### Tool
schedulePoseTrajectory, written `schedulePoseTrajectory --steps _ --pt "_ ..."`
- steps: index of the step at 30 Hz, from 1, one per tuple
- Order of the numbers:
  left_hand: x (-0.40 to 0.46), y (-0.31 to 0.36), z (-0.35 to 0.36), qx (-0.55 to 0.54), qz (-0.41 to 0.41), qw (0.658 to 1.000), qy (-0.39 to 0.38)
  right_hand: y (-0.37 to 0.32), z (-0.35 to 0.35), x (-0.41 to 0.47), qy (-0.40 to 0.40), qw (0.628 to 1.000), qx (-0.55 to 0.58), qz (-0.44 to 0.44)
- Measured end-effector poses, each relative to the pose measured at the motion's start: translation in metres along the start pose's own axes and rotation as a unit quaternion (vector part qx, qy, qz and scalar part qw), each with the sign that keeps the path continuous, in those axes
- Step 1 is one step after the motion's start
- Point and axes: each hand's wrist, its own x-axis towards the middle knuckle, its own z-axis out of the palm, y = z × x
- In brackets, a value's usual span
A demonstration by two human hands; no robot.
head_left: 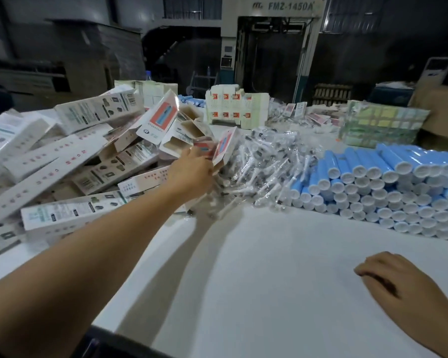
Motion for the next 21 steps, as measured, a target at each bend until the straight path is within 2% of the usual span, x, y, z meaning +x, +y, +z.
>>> schedulePoseTrajectory --steps 2,5,9,11,14,17,19,21 --pt "0.004 0.000 0.013 0.062 0.012 0.998 -0.023 0.000 0.001 0.001 0.004 1.000 0.012 0.000" --pt "0.007 0.005 0.028 0.045 0.024 0.999 -0.002 0.000 0.001 0.001 0.000 1.000 0.020 -0.002" --pt "0.005 0.007 0.031 -0.036 0.013 0.997 0.068 0.000 -0.001 0.000 -0.004 1.000 0.024 0.005" --pt "0.002 0.008 0.023 -0.164 -0.015 0.975 0.150 0.000 -0.002 0.000 -0.007 1.000 0.020 0.003" --pt "-0.005 0.015 -0.006 -0.394 -0.038 0.872 0.288 -0.003 -0.003 -0.001 -0.016 1.000 0.013 0.004" --pt "-0.014 0.024 -0.045 -0.496 -0.047 0.767 0.405 -0.005 -0.005 -0.002 -0.021 1.000 0.008 0.003" --pt "-0.021 0.031 -0.069 -0.565 -0.064 0.707 0.421 -0.004 -0.005 -0.002 -0.029 1.000 0.008 0.007" --pt "-0.028 0.037 -0.085 -0.623 -0.093 0.662 0.406 -0.003 -0.004 -0.003 -0.028 1.000 0.004 0.010"
